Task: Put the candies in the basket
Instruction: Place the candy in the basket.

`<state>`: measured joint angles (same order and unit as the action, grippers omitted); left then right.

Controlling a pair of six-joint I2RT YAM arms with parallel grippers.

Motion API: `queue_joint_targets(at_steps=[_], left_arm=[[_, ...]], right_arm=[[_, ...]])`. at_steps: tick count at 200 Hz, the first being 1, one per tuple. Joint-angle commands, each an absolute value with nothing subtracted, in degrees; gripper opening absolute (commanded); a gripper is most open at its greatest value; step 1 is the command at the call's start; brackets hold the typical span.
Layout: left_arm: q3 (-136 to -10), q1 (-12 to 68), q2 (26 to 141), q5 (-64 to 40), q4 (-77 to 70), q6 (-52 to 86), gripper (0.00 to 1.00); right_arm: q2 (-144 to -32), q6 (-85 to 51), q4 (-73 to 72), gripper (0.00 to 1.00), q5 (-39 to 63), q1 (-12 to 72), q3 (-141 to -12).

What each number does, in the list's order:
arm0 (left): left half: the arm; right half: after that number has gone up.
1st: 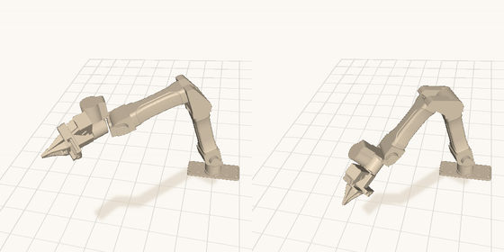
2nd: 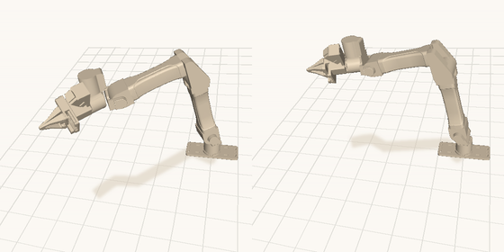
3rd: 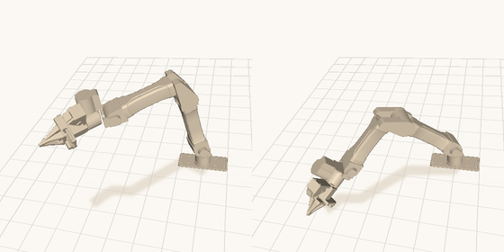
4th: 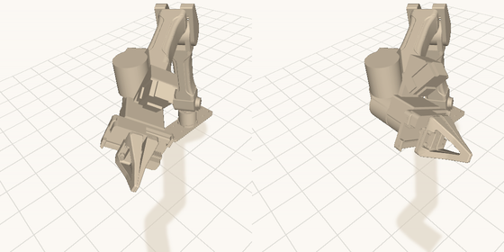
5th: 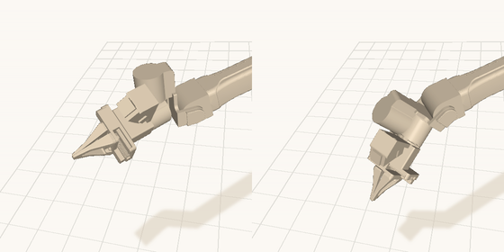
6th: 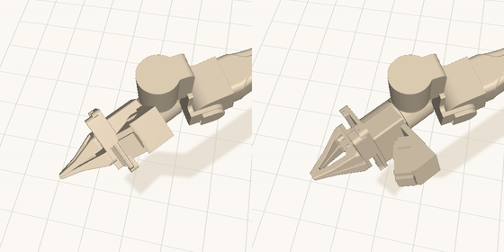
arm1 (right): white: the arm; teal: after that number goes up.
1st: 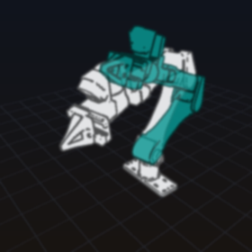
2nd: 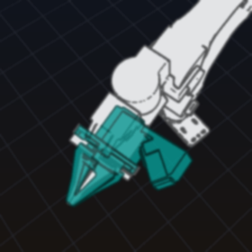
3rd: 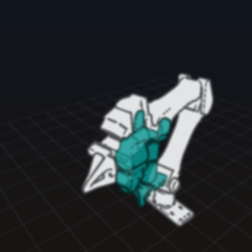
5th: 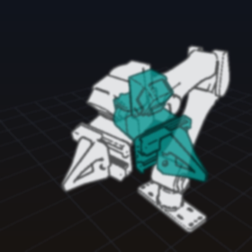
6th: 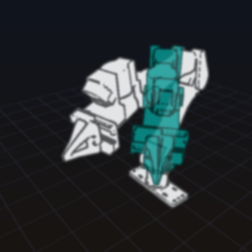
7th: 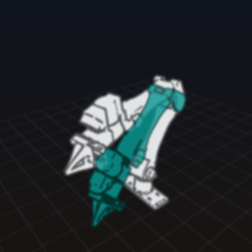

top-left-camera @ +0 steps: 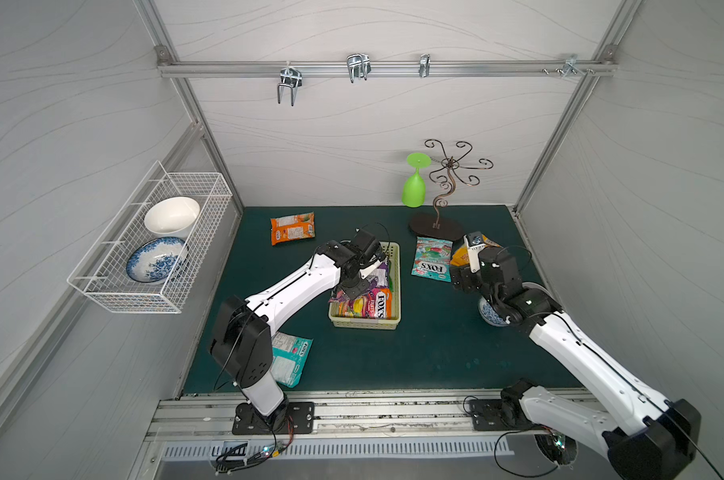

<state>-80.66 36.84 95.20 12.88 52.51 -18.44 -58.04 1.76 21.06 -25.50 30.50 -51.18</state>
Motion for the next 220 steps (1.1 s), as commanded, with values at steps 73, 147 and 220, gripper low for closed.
queue_joint_targets(at_steps=[73, 147, 220], left_arm=[[-76.62, 39.18, 91.89, 10.02, 45.57, -19.94, 0.15], [-78.05, 40.21, 80.62, 5.20, 53.08, -18.54, 0.70], [-76.11, 26.65, 74.02, -0.34, 53.18, -12.29, 0.82]], right_arm=[[-57.97, 1.45, 20.57, 0.99, -26.27, 30.20, -51.16], [-58.79, 1.61, 20.36, 0.99, -21.72, 30.27, -51.41], [-60.47, 5.88, 21.94, 0.98, -14.88, 35.11, -53.03]])
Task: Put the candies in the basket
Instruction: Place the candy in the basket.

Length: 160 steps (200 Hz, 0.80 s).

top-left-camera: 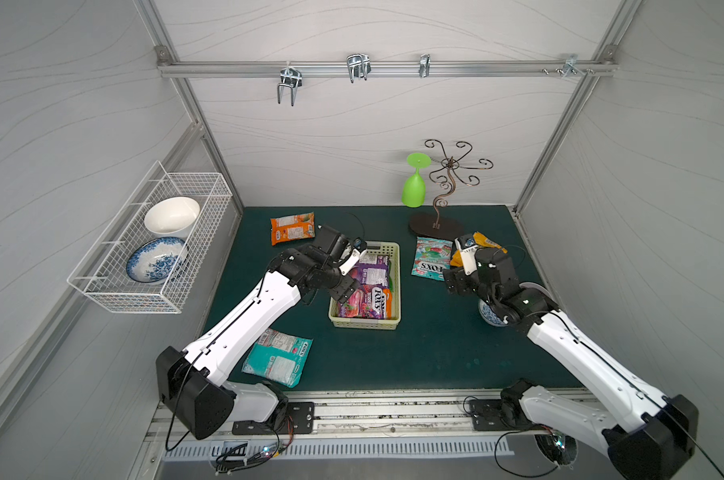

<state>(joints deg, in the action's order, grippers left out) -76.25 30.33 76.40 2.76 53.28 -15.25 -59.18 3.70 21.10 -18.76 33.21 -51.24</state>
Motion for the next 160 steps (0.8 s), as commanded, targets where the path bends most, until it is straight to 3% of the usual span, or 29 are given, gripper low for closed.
queue_joint_targets(at_steps=[1, 15, 37, 160], left_arm=[[-76.02, 26.46, 73.92, -0.43, 53.18, -12.21, 0.82], [-74.63, 24.29, 72.19, -1.32, 52.50, -11.30, 0.90], [-72.99, 20.18, 70.59, -5.67, 52.23, -10.19, 0.93], [-65.55, 4.52, 63.07, -16.36, 48.08, -7.76, 0.98]], right_arm=[[-60.52, 5.88, 22.00, 0.98, -14.74, 35.13, -53.06], [-61.35, 5.92, 22.22, 0.97, -11.45, 35.91, -53.58], [-64.12, 5.71, 24.00, 0.94, -5.75, 36.80, -56.29], [-92.45, 6.55, 29.55, 0.80, 9.08, 46.82, -75.34]])
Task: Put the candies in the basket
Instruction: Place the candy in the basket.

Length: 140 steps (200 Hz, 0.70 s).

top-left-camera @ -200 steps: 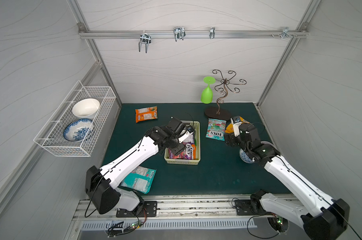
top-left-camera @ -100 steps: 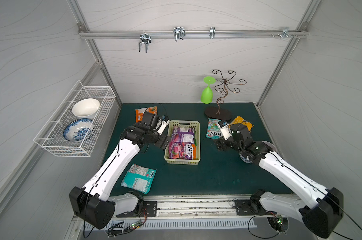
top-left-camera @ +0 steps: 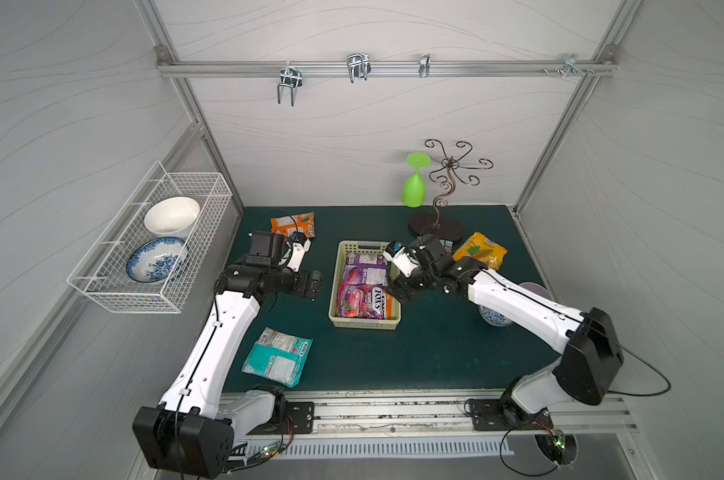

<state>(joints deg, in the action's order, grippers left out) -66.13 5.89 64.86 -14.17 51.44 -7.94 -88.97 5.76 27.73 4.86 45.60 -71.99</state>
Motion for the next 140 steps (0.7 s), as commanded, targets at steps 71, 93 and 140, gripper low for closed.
queue_joint_targets(at_steps=[71, 93, 140], left_arm=[[-64.79, 2.81, 62.35, -18.68, 47.40, -7.56, 0.98], [-64.92, 2.82, 62.14, -18.85, 47.45, -7.51, 0.98], [-64.66, 2.81, 62.15, -19.17, 47.40, -7.56, 0.98]], right_arm=[[-109.03, 9.05, 37.07, 0.66, 11.72, 49.92, -91.77], [-114.22, 9.14, 39.73, 0.61, 11.80, 50.42, -97.25], [-120.01, 10.92, 40.25, 0.58, 8.06, 51.24, -96.89]])
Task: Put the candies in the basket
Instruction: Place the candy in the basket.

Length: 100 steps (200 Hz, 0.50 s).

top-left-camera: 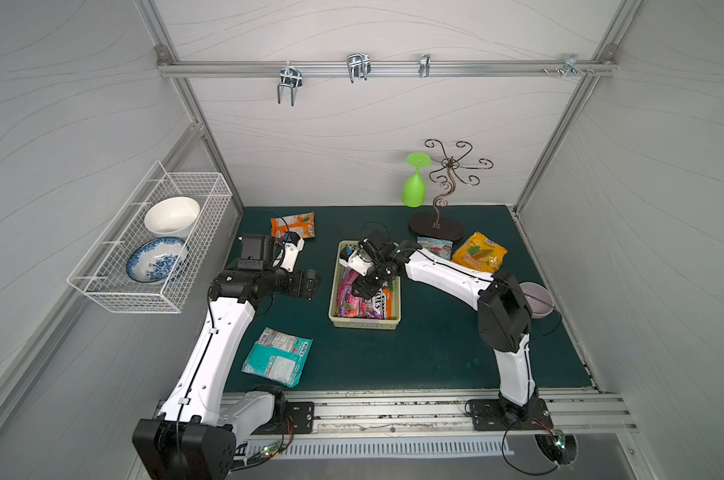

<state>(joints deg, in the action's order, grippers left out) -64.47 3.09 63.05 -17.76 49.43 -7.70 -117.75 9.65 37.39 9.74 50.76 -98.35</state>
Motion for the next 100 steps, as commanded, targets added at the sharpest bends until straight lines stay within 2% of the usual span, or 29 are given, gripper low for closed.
queue_joint_targets(at_steps=[1, 31, 58, 100], left_arm=[[-64.63, 2.86, 62.15, -19.21, 47.30, -7.56, 0.98], [-64.65, 2.82, 62.70, -19.60, 47.25, -7.39, 0.98], [-63.91, 2.84, 62.40, -20.19, 46.47, -7.38, 0.98], [-64.05, 2.81, 62.85, -20.62, 46.47, -7.21, 0.98]], right_arm=[[-120.12, 10.91, 40.17, 0.58, 7.98, 51.24, -96.78], [-121.68, 9.95, 40.43, 0.50, 6.75, 51.45, -93.06], [-120.50, 9.86, 38.46, 0.50, 6.56, 52.78, -87.84], [-115.74, 8.14, 40.67, 0.50, 5.11, 53.44, -88.29]])
